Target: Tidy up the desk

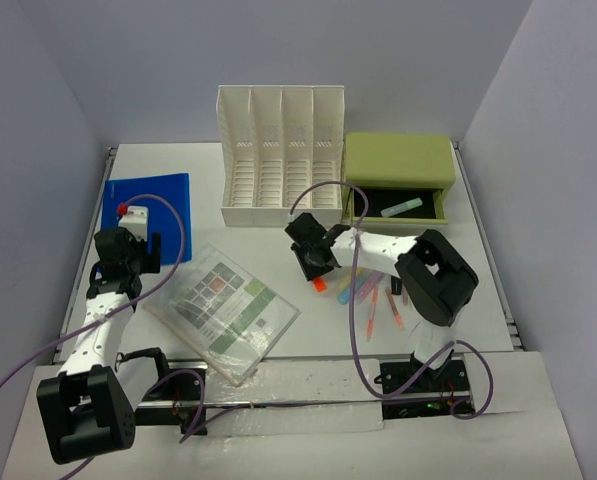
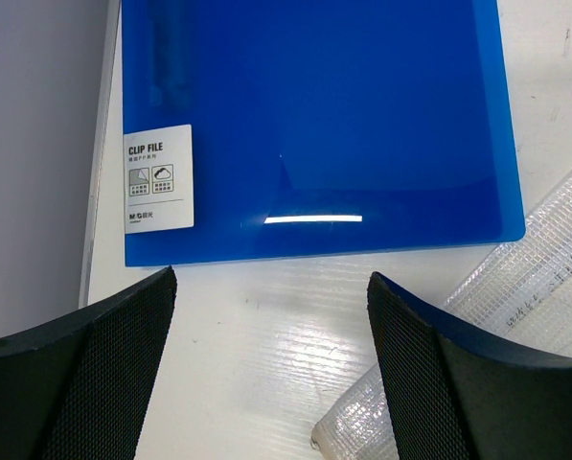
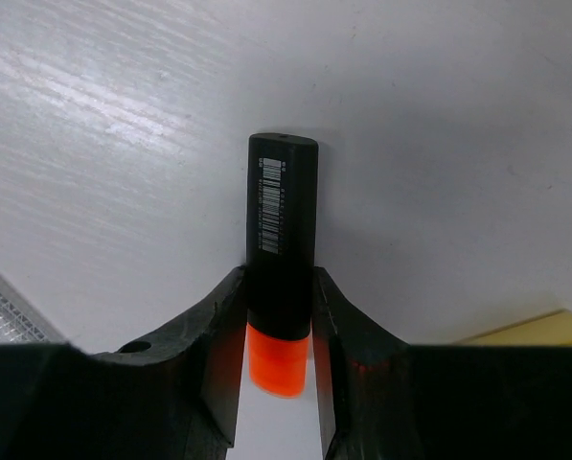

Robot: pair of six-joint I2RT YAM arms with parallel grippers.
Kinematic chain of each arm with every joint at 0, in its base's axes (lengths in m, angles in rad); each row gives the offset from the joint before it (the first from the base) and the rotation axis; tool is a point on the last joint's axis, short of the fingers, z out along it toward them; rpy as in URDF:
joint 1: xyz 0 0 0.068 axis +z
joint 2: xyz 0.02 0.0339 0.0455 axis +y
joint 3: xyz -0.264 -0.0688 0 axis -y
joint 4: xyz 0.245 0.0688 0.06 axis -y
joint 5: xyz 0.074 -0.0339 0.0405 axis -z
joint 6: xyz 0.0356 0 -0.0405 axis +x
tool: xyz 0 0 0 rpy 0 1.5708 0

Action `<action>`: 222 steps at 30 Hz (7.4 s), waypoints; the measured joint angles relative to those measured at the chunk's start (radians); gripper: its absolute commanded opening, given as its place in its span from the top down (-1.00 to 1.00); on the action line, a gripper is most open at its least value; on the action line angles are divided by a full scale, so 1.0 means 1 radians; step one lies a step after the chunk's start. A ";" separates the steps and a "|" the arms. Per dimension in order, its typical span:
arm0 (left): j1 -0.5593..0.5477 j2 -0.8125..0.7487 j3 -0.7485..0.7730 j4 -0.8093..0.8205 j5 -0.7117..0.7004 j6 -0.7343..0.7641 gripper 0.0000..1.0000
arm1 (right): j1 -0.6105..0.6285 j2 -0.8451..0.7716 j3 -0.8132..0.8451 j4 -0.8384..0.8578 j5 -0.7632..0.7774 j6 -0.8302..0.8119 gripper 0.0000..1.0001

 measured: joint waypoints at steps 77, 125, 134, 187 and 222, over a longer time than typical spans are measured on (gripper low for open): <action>0.006 0.005 -0.003 0.000 0.022 0.000 -0.73 | -0.232 -0.489 -0.387 -0.024 0.119 0.425 -0.21; 0.006 0.003 -0.007 0.000 0.044 0.000 -0.73 | -0.008 -0.122 -0.190 0.098 0.194 0.380 1.00; 0.006 0.008 -0.007 0.000 0.044 0.000 -0.73 | 0.033 -0.155 -0.155 0.133 0.054 0.326 1.00; -0.074 -0.066 0.314 -0.514 0.491 0.216 -0.98 | -0.311 -0.594 -0.230 -0.005 0.086 0.302 -0.19; -0.354 -0.066 0.282 -0.462 0.339 0.064 -0.99 | -0.288 -0.408 -0.432 -0.015 0.080 0.398 0.13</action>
